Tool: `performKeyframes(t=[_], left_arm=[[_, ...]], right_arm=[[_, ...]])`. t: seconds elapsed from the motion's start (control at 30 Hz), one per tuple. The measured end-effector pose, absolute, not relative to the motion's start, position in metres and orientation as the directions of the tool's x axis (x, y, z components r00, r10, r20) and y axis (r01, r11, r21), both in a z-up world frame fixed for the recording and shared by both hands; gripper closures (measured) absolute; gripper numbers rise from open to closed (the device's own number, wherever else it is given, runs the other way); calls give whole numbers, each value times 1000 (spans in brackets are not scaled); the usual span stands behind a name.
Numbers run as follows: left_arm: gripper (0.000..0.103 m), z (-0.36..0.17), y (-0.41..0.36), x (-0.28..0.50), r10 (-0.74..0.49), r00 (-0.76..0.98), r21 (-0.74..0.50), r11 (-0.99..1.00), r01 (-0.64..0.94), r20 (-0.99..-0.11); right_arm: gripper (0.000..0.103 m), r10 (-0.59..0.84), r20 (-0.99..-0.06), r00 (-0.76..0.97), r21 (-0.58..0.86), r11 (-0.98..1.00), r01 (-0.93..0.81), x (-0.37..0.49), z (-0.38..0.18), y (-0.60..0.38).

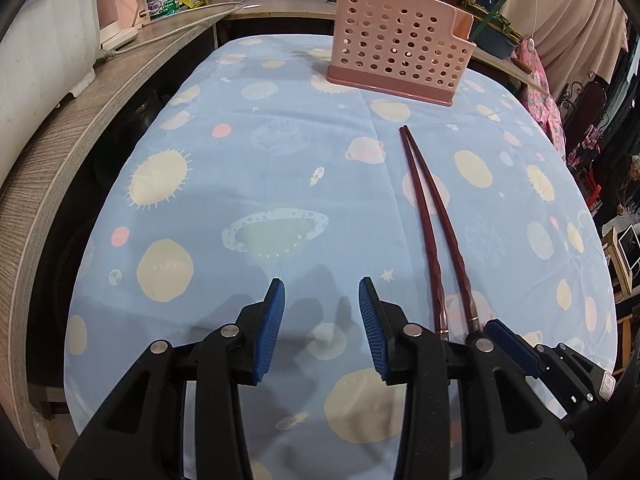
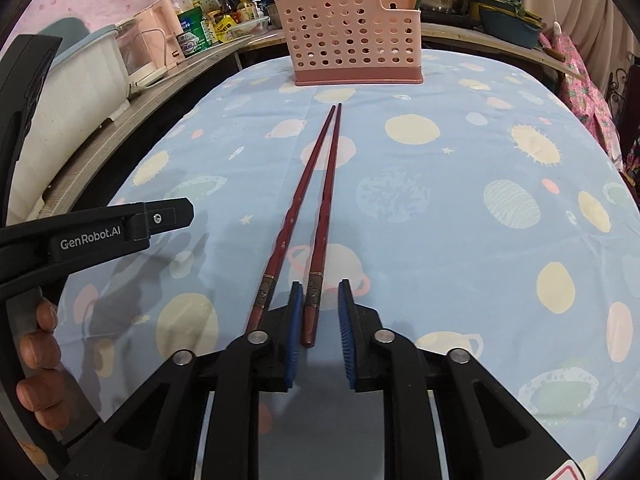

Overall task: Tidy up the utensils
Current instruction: 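Close the right tool on a dark red chopstick while the left tool closes on the last one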

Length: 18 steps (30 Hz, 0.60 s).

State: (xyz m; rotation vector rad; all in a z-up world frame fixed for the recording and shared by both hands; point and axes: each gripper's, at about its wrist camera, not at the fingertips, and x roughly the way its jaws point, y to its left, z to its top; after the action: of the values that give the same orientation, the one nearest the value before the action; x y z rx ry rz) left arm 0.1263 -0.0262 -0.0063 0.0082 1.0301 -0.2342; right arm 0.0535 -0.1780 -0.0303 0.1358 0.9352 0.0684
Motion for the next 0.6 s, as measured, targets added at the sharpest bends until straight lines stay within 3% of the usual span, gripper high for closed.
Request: performKeyframes(t=[0.07, 0.23, 0.6], left_arm=[[66, -7, -28, 125, -190, 489, -101, 974, 203, -851], [54, -7, -33, 121, -195, 491, -98, 972, 216, -849], [42, -9, -59, 102, -248, 466, -119, 950, 287, -849]], right_arm=[[96, 110, -796, 595, 143, 990, 8, 52, -31, -181], [96, 100, -794, 600, 152, 988, 36, 47, -31, -191], [96, 79, -794, 603, 184, 976, 114, 31, -31, -220]])
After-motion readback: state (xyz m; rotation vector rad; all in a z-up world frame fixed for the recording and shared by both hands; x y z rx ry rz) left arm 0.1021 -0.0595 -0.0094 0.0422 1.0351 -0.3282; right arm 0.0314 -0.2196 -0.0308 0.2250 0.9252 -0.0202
